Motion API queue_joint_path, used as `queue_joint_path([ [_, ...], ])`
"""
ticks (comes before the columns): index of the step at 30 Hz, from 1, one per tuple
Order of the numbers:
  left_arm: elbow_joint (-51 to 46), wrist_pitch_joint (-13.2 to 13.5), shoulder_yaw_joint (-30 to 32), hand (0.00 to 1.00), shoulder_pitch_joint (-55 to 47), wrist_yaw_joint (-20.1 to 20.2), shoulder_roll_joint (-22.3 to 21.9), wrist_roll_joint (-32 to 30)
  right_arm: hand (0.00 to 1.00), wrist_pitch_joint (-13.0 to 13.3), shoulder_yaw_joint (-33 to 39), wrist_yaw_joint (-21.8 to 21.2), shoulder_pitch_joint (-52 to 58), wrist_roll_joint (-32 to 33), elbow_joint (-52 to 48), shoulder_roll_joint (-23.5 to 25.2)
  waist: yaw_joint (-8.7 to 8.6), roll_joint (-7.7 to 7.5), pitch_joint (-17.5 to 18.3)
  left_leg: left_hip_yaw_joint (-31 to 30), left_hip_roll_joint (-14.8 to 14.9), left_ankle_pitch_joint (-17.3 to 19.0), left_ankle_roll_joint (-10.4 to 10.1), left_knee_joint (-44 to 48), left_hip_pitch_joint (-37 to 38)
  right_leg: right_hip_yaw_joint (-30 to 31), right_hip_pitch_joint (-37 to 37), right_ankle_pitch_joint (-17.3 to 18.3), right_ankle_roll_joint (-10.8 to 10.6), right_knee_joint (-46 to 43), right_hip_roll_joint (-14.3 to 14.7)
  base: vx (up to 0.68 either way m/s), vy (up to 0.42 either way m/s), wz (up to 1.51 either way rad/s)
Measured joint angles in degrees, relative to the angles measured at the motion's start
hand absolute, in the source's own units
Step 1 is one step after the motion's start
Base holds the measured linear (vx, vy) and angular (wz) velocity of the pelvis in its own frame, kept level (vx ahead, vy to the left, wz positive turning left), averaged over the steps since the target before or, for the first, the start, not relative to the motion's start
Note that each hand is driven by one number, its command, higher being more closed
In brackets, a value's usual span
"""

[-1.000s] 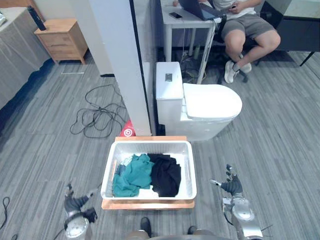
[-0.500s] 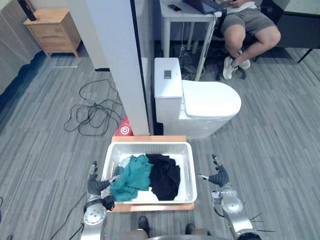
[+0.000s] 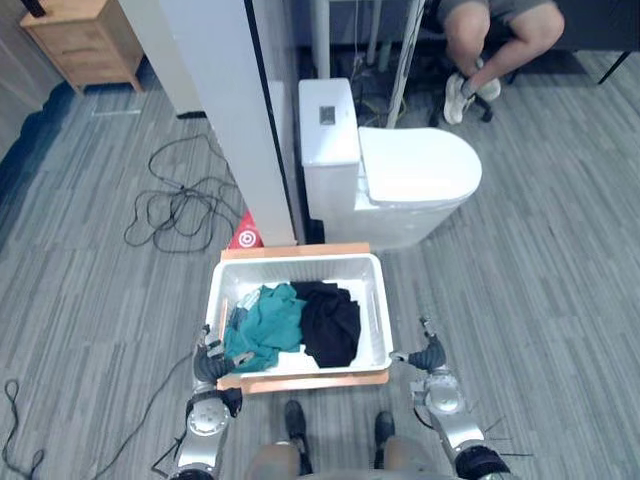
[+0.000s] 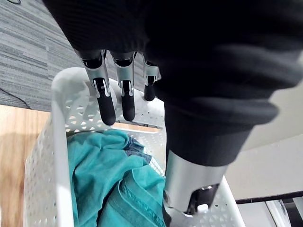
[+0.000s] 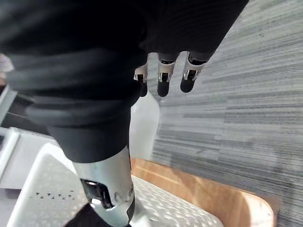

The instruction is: Pick up the laundry basket with both hands and put the clothes into the washing machine.

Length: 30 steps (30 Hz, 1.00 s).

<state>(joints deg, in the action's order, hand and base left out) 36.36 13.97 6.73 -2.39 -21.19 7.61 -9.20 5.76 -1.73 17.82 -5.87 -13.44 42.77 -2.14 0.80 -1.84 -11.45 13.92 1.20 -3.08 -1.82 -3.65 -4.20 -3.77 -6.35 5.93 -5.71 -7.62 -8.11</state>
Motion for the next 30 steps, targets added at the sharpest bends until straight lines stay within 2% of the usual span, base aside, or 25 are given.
queue_joint_path([
  [7, 3.80, 0.45, 0.67, 0.00, 8.68, -5.07, 2.92, 0.04, 0.00, -0.02, -2.78, -0.12, -11.78, 2.18, 9.72, 1.24, 0.39, -0.17, -4.41, -1.23, 1.10, 1.76, 0.53, 6.48, -5.67, -1.03, -2.24, -0.25, 0.25, -0.84, 0.23, -0.01, -0.016, 0.11],
  [12, 7.55, -1.36, 0.13, 0.00, 15.69, -7.03, 4.14, 1.89, 0.00, 0.05, -2.60, 0.24, -15.07, 3.94, 12.01, 1.48, 1.12, -0.45, -6.06, -1.33, 1.72, 2.87, 0.47, 8.76, -7.25, -0.98, -3.03, -0.24, 0.25, -1.35, 0.20, 0.00, -0.004, -0.01],
  [19, 3.86, -1.01, -2.54, 0.00, 14.49, -7.55, 4.79, 4.08, 0.00, 0.23, -2.51, 1.04, -15.01, 4.90, 11.62, 1.61, 0.55, -0.85, -6.28, -1.99, 1.16, 2.96, 0.62, 8.76, -7.43, -1.49, -2.93, -0.13, 0.13, -1.34, -0.18, 0.00, 0.014, 0.04],
  [23, 0.62, -0.03, -2.70, 0.00, 12.47, -7.56, 4.30, 4.02, 0.00, 0.17, -2.28, 1.06, -14.70, 4.87, 10.94, 1.62, 0.10, -0.85, -6.28, -2.31, 0.77, 2.95, 0.63, 8.71, -7.51, -1.80, -2.89, -0.06, 0.03, -1.33, -0.35, 0.00, 0.013, 0.03],
  [30, -3.06, -0.05, -2.67, 0.00, 9.80, -7.69, 3.79, 2.06, 0.00, 0.23, -2.29, 1.05, -13.47, 4.80, 9.59, 1.70, 0.08, -0.85, -6.28, -2.29, 0.82, 2.95, 0.63, 8.69, -7.47, -1.82, -2.80, -0.06, 0.04, -1.31, -0.29, 0.00, 0.000, 0.00],
])
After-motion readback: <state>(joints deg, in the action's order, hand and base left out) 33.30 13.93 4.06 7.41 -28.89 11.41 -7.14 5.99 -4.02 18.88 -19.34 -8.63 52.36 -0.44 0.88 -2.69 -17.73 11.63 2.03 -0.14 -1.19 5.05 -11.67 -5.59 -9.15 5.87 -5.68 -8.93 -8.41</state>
